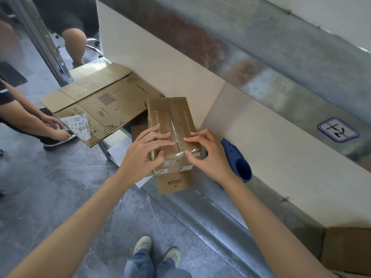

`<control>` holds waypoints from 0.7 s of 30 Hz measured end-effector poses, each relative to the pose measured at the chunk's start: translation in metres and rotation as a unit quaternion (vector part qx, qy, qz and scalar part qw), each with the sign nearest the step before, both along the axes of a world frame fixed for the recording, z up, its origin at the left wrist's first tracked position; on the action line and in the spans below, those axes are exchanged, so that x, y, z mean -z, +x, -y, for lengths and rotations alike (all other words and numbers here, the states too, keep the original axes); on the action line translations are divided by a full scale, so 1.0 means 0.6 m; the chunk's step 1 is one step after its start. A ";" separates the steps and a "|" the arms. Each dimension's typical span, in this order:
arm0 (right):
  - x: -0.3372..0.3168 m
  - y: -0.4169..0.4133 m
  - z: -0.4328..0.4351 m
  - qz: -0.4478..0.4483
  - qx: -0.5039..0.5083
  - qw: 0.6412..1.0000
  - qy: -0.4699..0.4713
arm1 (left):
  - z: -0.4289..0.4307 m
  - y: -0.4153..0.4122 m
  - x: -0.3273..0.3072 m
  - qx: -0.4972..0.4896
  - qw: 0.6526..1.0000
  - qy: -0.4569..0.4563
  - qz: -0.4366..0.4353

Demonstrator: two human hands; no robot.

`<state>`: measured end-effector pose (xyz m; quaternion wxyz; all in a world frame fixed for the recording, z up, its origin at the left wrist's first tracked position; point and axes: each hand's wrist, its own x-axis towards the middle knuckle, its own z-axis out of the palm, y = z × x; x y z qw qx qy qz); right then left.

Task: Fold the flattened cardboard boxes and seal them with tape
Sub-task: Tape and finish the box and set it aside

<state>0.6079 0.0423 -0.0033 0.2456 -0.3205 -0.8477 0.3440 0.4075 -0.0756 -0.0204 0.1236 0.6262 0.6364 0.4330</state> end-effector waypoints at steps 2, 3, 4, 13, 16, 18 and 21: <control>0.001 -0.007 -0.002 -0.007 0.010 1.000 -0.007 | 0.001 -0.002 -0.001 0.002 1.000 -0.002 -0.008; 0.000 -0.009 -0.004 -0.008 0.013 1.000 -0.004 | 0.003 -0.003 -0.001 0.004 1.000 -0.007 -0.007; 0.000 -0.009 -0.006 -0.011 0.015 1.000 -0.002 | 0.005 -0.004 -0.002 0.005 1.000 -0.014 -0.002; -0.013 0.008 -0.007 0.008 -0.007 1.000 -0.014 | 0.021 -0.017 -0.010 0.061 0.992 -0.052 0.097; -0.012 0.006 -0.005 0.003 0.002 1.000 -0.008 | 0.021 -0.015 -0.009 0.054 0.993 -0.048 0.093; -0.015 0.004 -0.003 0.004 0.007 1.000 -0.011 | 0.019 -0.013 -0.011 0.052 0.992 -0.048 0.104; -0.024 0.013 -0.005 0.021 -0.014 0.999 -0.024 | 0.022 -0.018 -0.013 0.067 0.988 -0.058 0.126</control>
